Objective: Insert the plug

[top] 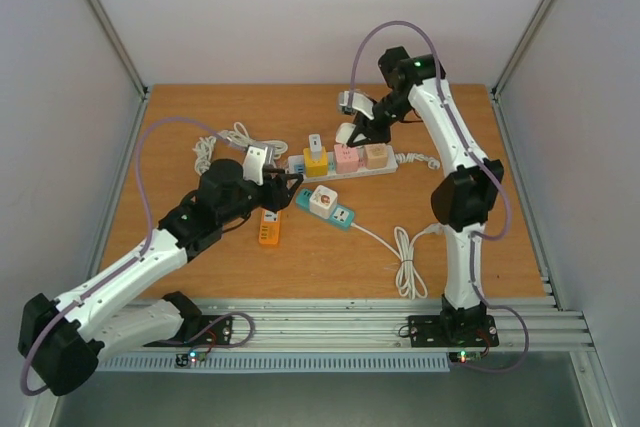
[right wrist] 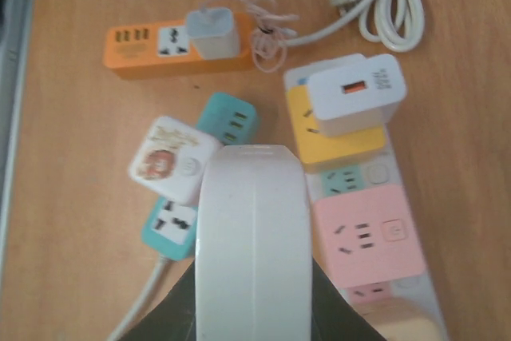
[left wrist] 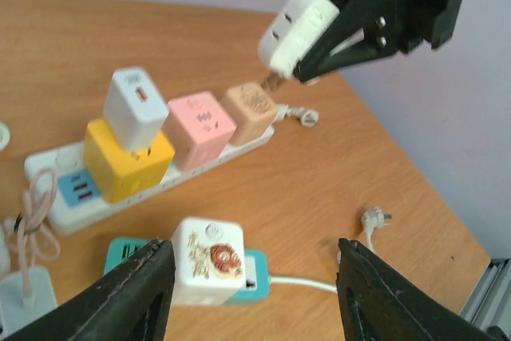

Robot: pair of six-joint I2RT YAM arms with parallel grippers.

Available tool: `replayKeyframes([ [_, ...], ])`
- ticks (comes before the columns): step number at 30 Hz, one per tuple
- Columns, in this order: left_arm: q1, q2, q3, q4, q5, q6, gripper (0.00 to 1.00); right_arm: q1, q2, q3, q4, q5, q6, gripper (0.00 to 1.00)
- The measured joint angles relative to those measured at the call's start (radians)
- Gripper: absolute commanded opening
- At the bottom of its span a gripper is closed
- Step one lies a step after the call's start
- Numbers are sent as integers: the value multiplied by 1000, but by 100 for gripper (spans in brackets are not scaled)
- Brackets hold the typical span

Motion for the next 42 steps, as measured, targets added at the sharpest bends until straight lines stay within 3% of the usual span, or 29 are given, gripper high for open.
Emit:
replayKeyframes([
  [5,0,-2,-46,-16,-16,-71,57,0,185,205,-43,71,-57,1],
  [12,0,-2,-132,-23,-47,-122,57,8,294,262,-40,167,-113,1],
  [25,0,92,-139,-13,-46,-148,56,15,350,290,-11,232,-153,1],
  [42,0,101,-147,-3,-40,-149,56,25,362,292,-18,264,-187,1],
])
